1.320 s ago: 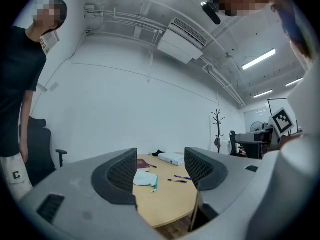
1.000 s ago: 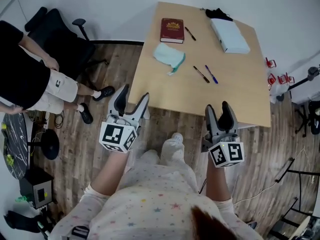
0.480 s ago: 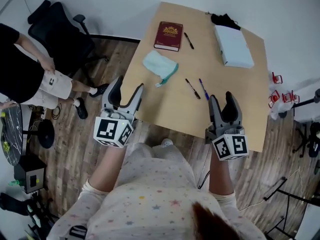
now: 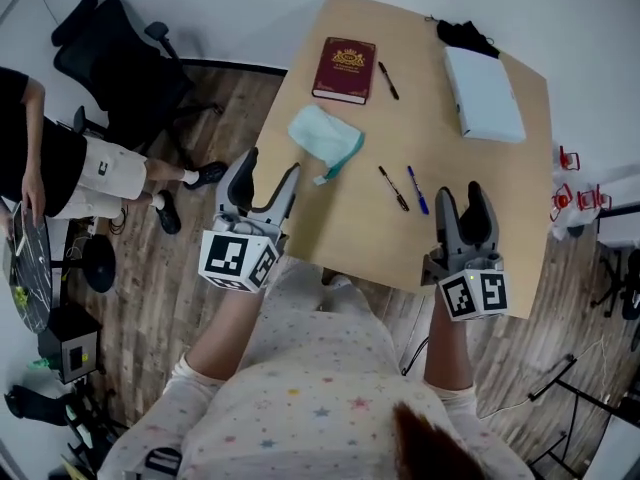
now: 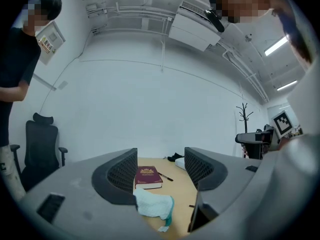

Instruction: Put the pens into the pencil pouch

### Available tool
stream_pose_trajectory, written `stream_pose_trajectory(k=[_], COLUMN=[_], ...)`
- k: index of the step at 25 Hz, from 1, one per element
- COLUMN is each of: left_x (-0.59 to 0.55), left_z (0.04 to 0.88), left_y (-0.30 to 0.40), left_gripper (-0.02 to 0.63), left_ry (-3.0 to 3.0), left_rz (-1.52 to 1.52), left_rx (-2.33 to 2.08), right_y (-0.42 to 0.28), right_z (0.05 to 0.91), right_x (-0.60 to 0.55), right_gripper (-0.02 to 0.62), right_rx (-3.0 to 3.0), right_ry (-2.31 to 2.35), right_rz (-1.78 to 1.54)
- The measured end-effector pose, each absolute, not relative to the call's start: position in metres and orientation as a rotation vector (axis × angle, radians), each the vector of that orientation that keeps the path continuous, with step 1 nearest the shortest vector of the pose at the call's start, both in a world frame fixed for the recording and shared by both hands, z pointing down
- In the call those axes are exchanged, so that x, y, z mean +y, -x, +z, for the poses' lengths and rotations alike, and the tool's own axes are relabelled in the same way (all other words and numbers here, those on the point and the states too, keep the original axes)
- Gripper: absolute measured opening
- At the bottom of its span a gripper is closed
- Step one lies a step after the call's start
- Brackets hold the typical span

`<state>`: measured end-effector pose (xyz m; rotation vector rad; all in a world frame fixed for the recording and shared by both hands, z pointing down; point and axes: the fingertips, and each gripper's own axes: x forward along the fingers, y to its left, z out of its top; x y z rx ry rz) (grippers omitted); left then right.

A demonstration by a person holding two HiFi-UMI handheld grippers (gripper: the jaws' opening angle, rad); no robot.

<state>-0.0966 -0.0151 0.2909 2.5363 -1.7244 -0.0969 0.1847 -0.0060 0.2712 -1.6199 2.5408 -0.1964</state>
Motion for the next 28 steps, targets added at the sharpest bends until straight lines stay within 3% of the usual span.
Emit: stream_pose_trajectory(k=[13,28], left_x=[-0.127,-0.140], left_z=[0.298,0.336], left_y=[0.105,0.097], left_gripper=[0.272,0.270], left_ry=[-2.715,-2.597], left_rz=[-0.092,-0.072], left_rx=[-1.488,-1.505], right_y=[-0.145,-0.150], right_z=[0.265,0.293], right_x=[-0.085,-0.104], right_gripper=[0.229,0.219], right_rx=[2.449,2.524], right_ry=[1.749,1.744], right_rz=[-0.125,-0.222])
